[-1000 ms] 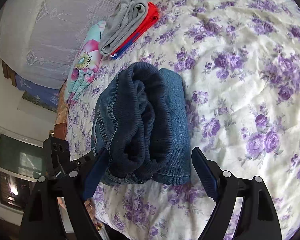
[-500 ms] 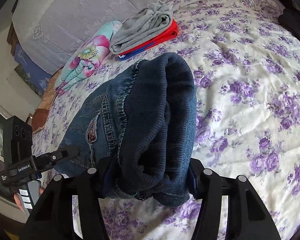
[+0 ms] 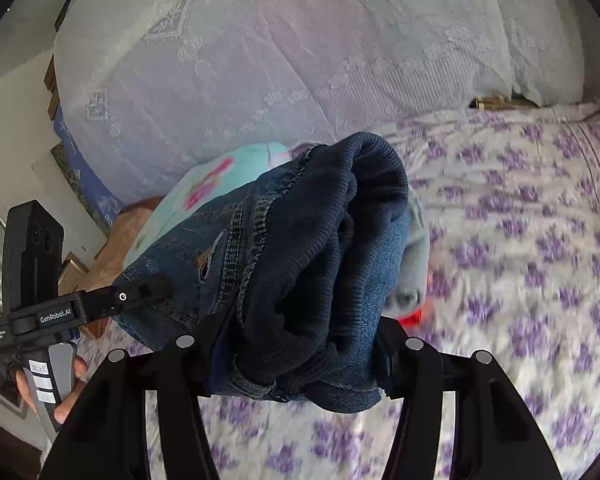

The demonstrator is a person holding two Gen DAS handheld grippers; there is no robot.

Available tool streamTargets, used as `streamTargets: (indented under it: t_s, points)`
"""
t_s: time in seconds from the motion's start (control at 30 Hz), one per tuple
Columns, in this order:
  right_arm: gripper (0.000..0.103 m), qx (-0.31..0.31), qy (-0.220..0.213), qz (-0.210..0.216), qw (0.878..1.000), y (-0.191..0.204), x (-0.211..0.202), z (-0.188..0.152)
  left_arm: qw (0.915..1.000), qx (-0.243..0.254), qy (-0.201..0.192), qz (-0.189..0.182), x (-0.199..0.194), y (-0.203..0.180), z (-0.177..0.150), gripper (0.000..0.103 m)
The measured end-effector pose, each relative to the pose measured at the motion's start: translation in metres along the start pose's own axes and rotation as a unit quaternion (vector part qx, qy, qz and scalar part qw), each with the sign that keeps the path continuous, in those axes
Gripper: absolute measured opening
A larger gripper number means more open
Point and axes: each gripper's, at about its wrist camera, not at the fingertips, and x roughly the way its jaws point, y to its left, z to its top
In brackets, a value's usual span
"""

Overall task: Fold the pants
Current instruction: 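Lift the folded jeans with both tools and place them on the grey clothing stack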

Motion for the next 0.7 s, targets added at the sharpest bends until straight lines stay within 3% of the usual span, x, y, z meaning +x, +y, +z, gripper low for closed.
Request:
streamTargets:
  t_s: [0.07, 0.13, 0.2, 0.23, 0.27, 0.3, 0.33, 0.4, 0.47, 0.57, 0.67, 0.7]
  points:
    - [0.057, -0.005, -0.011, 0.004, 1.000, -0.019, 0.038, 0.038, 0.9999, -0.014, 0.000, -0.007, 0.034, 0.015, 0.038, 0.058]
    - [0.057, 0.004, 0.011, 0.002, 1.000, -0.045, 0.081, 0.057, 0.9992, -0.030, 0.023, -0.009, 0.078, 0.035, 0.056, 0.058]
    - [0.059, 0.037, 0.065, -0.014, 0.997, -0.078, 0.133, 0.050, 0.9954, -0.062, 0.073, 0.001, 0.133, 0.061, 0.051, 0.059]
    - [0.065, 0.046, 0.090, -0.034, 0.994, -0.090, 0.156, 0.040, 0.9919, -0.076, 0.102, 0.010, 0.161, 0.074, 0.040, 0.061]
    - [0.072, 0.049, 0.098, -0.047, 0.993, -0.096, 0.170, 0.028, 0.9904, -0.081, 0.112, 0.013, 0.182, 0.084, 0.029, 0.068]
    - [0.081, 0.071, 0.092, -0.024, 0.993, -0.104, 0.175, 0.020, 0.9915, -0.085, 0.098, -0.002, 0.188, 0.093, 0.022, 0.075]
    - [0.084, 0.097, 0.087, 0.002, 0.991, -0.110, 0.175, 0.017, 0.9921, -0.090, 0.084, -0.021, 0.185, 0.099, 0.020, 0.076]
    - [0.084, 0.103, 0.081, 0.010, 0.991, -0.109, 0.169, 0.017, 0.9914, -0.091, 0.086, -0.036, 0.180, 0.103, 0.023, 0.076]
    - [0.084, 0.101, 0.075, 0.000, 0.992, -0.099, 0.156, 0.020, 0.9947, -0.067, 0.077, 0.006, 0.162, 0.091, 0.026, 0.075]
    - [0.084, 0.060, 0.037, -0.044, 0.997, -0.066, 0.110, 0.027, 0.9949, 0.012, 0.053, 0.085, 0.120, 0.053, 0.018, 0.076]
    - [0.086, 0.005, -0.011, -0.097, 0.995, -0.024, 0.043, 0.017, 0.9894, 0.087, 0.003, 0.116, 0.057, 0.009, -0.014, 0.095]
    - [0.091, -0.009, -0.024, -0.118, 0.993, -0.009, 0.019, 0.007, 0.9869, 0.107, -0.020, 0.119, 0.033, -0.007, -0.032, 0.098]
